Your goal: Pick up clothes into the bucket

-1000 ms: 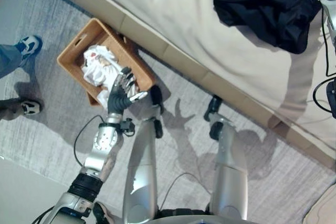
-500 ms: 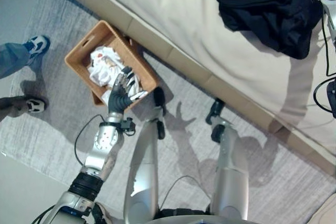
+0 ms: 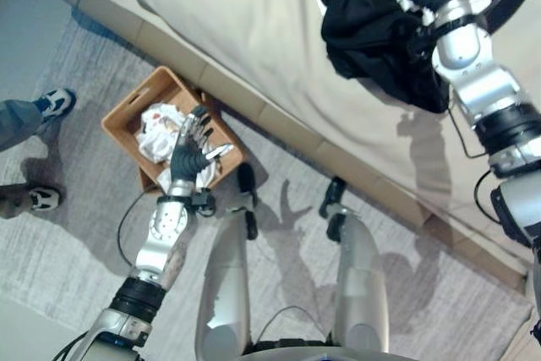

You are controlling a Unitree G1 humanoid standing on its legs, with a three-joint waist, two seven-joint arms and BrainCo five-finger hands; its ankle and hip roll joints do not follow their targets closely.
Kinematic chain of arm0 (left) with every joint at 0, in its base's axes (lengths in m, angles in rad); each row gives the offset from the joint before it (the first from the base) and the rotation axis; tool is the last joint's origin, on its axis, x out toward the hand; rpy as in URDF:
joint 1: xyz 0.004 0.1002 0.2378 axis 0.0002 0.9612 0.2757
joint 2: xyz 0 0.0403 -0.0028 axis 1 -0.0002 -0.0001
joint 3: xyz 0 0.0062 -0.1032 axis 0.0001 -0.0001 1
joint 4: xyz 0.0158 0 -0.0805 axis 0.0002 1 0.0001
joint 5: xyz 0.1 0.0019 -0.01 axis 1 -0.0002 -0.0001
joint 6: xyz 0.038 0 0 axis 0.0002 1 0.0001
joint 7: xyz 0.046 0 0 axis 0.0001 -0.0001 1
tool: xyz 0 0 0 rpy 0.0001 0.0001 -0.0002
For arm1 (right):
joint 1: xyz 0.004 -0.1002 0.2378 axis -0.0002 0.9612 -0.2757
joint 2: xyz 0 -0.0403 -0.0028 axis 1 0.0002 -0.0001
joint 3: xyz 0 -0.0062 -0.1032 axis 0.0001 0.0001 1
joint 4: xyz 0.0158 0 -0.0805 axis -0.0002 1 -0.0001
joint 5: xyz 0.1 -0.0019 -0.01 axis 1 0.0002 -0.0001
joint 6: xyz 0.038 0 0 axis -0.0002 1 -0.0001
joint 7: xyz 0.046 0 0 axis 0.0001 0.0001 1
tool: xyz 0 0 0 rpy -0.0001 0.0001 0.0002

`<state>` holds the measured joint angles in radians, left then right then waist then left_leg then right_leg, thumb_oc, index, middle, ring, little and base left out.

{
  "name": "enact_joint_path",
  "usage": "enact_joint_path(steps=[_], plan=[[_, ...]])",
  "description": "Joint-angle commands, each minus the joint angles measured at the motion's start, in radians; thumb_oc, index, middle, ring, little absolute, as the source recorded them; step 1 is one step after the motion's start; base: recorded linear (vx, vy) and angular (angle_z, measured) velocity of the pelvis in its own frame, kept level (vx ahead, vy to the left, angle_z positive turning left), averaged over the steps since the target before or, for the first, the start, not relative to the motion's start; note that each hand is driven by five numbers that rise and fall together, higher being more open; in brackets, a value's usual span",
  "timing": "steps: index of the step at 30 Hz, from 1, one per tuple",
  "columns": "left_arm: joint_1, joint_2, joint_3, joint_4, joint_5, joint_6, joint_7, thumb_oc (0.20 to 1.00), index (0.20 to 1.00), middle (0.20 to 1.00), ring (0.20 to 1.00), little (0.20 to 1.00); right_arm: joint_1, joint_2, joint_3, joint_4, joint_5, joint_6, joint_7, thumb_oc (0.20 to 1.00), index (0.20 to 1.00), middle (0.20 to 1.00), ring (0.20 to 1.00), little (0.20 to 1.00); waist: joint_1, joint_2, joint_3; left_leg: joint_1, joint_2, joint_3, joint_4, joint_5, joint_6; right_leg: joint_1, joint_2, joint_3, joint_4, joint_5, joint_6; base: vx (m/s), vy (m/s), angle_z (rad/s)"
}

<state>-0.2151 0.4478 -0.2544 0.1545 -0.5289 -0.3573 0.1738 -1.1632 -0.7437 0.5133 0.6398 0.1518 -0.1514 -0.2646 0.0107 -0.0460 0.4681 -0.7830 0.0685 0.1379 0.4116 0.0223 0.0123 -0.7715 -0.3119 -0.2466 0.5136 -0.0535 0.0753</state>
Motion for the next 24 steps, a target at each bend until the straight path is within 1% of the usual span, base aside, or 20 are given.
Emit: enact_joint_path(steps=[1, 2, 3, 4, 6, 7, 9, 12, 13, 16, 18, 20, 24], plan=[[0.047, -0.004, 0.019, -0.008, -0.008, -0.047, -0.013, 1.000, 1.000, 1.000, 1.000, 1.000, 0.015, -0.013, -0.040, -0.030, 0.030, -0.068, 0.004, 0.200, 0.200, 0.200, 0.200, 0.200, 0.006, -0.006, -0.043, 0.074, 0.015, -0.067, -0.004, -0.086, -0.054, 0.074, -0.023, 0.057, -0.084, 0.092, 0.100, -0.07, 0.003, 0.02], [0.051, -0.006, 0.025, -0.003, -0.012, -0.050, -0.019, 1.000, 1.000, 1.000, 1.000, 1.000, 0.057, 0.002, -0.063, -0.054, 0.030, -0.072, 0.011, 0.200, 0.200, 0.200, 0.200, 0.200, 0.004, -0.012, -0.043, 0.098, 0.010, -0.059, -0.036, -0.046, -0.046, 0.106, -0.026, 0.041, -0.126, 0.130, 0.090, 0.00, 0.000, 0.00], [0.052, -0.006, 0.025, -0.003, -0.013, -0.050, -0.019, 1.000, 1.000, 1.000, 1.000, 1.000, 0.059, 0.003, -0.063, -0.054, 0.029, -0.072, 0.011, 0.200, 0.200, 0.200, 0.200, 0.200, 0.005, -0.011, -0.046, 0.112, 0.013, -0.068, -0.034, -0.074, -0.055, 0.116, -0.021, 0.049, -0.117, 0.105, 0.102, -0.05, -0.006, -0.01], [0.053, -0.006, 0.032, 0.006, -0.014, -0.052, -0.021, 1.000, 1.000, 1.000, 1.000, 1.000, 0.100, 0.015, -0.083, -0.080, 0.031, -0.075, 0.020, 0.200, 0.200, 0.200, 0.200, 0.200, 0.004, -0.017, -0.048, 0.134, 0.010, -0.059, -0.064, -0.037, -0.046, 0.143, -0.026, 0.034, -0.156, 0.144, 0.094, 0.03, -0.022, 0.00], [0.052, -0.005, 0.036, 0.007, -0.015, -0.052, -0.022, 1.000, 1.000, 1.000, 1.000, 1.000, 0.116, 0.024, -0.090, -0.081, 0.032, -0.077, 0.023, 0.200, 0.200, 0.200, 0.200, 0.200, 0.007, -0.018, -0.048, 0.152, 0.011, -0.060, -0.077, -0.031, -0.047, 0.164, -0.028, 0.029, -0.171, 0.150, 0.097, -0.01, -0.016, -0.01], [0.055, -0.009, 0.042, 0.023, -0.017, -0.054, -0.025, 1.000, 1.000, 1.000, 1.000, 1.000, 0.154, 0.037, -0.107, -0.101, 0.042, -0.081, 0.034, 0.200, 0.200, 0.200, 0.200, 0.200, 0.005, -0.023, -0.054, 0.187, 0.012, -0.058, -0.103, -0.024, -0.049, 0.204, -0.027, 0.021, -0.199, 0.159, 0.101, 0.04, -0.022, -0.02], [0.059, -0.014, 0.048, 0.035, -0.017, -0.055, -0.027, 1.000, 1.000, 1.000, 1.000, 1.000, 0.201, 0.050, -0.122, -0.135, 0.054, -0.089, 0.047, 0.200, 0.200, 0.200, 0.200, 0.200, 0.004, -0.027, -0.062, 0.220, 0.012, -0.054, -0.127, -0.017, -0.052, 0.241, -0.028, 0.013, -0.227, 0.167, 0.103, 0.05, -0.032, -0.02], [0.072, -0.020, 0.060, 0.060, -0.017, -0.054, -0.039, 1.000, 1.000, 1.000, 1.000, 1.000, 0.273, 0.045, -0.133, -0.208, 0.080, -0.104, 0.092, 0.200, 0.200, 0.200, 0.200, 0.200, 0.001, -0.035, -0.077, 0.260, 0.013, -0.059, -0.150, -0.012, -0.057, 0.294, -0.025, 0.003, -0.264, 0.176, 0.107, 0.05, -0.028, -0.02], [0.072, -0.020, 0.059, 0.060, -0.017, -0.054, -0.039, 1.000, 1.000, 1.000, 1.000, 1.000, 0.274, 0.045, -0.134, -0.209, 0.080, -0.104, 0.092, 0.200, 0.200, 0.200, 0.200, 0.200, 0.002, -0.035, -0.076, 0.261, 0.013, -0.059, -0.151, -0.011, -0.057, 0.296, -0.025, 0.002, -0.265, 0.176, 0.107, 0.05, -0.021, -0.03], [0.091, -0.024, 0.076, 0.089, -0.006, -0.050, -0.056, 1.000, 1.000, 1.000, 1.000, 1.000, 0.367, 0.023, -0.146, -0.307, 0.136, -0.122, 0.165, 0.200, 0.200, 0.200, 0.200, 0.200, -0.004, -0.047, -0.099, 0.314, 0.018, -0.059, -0.180, -0.004, -0.062, 0.355, -0.020, -0.009, -0.307, 0.189, 0.113, 0.07, -0.024, 0.02], [0.096, -0.022, 0.081, 0.091, -0.007, -0.050, -0.060, 1.000, 1.000, 1.000, 1.000, 1.000, 0.389, 0.017, -0.153, -0.334, 0.157, -0.126, 0.182, 0.200, 0.200, 0.200, 0.200, 0.200, -0.004, -0.051, -0.105, 0.323, 0.018, -0.056, -0.184, -0.004, -0.064, 0.367, -0.018, -0.012, -0.317, 0.193, 0.115, 0.05, -0.017, 0.00], [0.106, -0.022, 0.083, 0.095, 0.001, -0.049, -0.075, 1.000, 1.000, 1.000, 1.000, 1.000, 0.449, 0.009, -0.160, -0.396, 0.212, -0.138, 0.234, 0.200, 0.200, 0.200, 0.200, 0.200, -0.007, -0.060, -0.121, 0.348, 0.021, -0.054, -0.191, -0.006, -0.066, 0.397, -0.014, -0.016, -0.338, 0.197, 0.118, 0.05, -0.020, -0.02], [0.120, -0.015, 0.085, 0.091, 0.003, -0.052, -0.093, 1.000, 1.000, 1.000, 1.000, 1.000, 0.504, -0.014, -0.183, -0.442, 0.251, -0.144, 0.264, 0.200, 0.200, 0.200, 0.200, 0.200, -0.011, -0.066, -0.135, 0.365, 0.024, -0.057, -0.191, -0.009, -0.065, 0.419, -0.012, -0.018, -0.346, 0.193, 0.119, 0.04, -0.012, 0.00]])
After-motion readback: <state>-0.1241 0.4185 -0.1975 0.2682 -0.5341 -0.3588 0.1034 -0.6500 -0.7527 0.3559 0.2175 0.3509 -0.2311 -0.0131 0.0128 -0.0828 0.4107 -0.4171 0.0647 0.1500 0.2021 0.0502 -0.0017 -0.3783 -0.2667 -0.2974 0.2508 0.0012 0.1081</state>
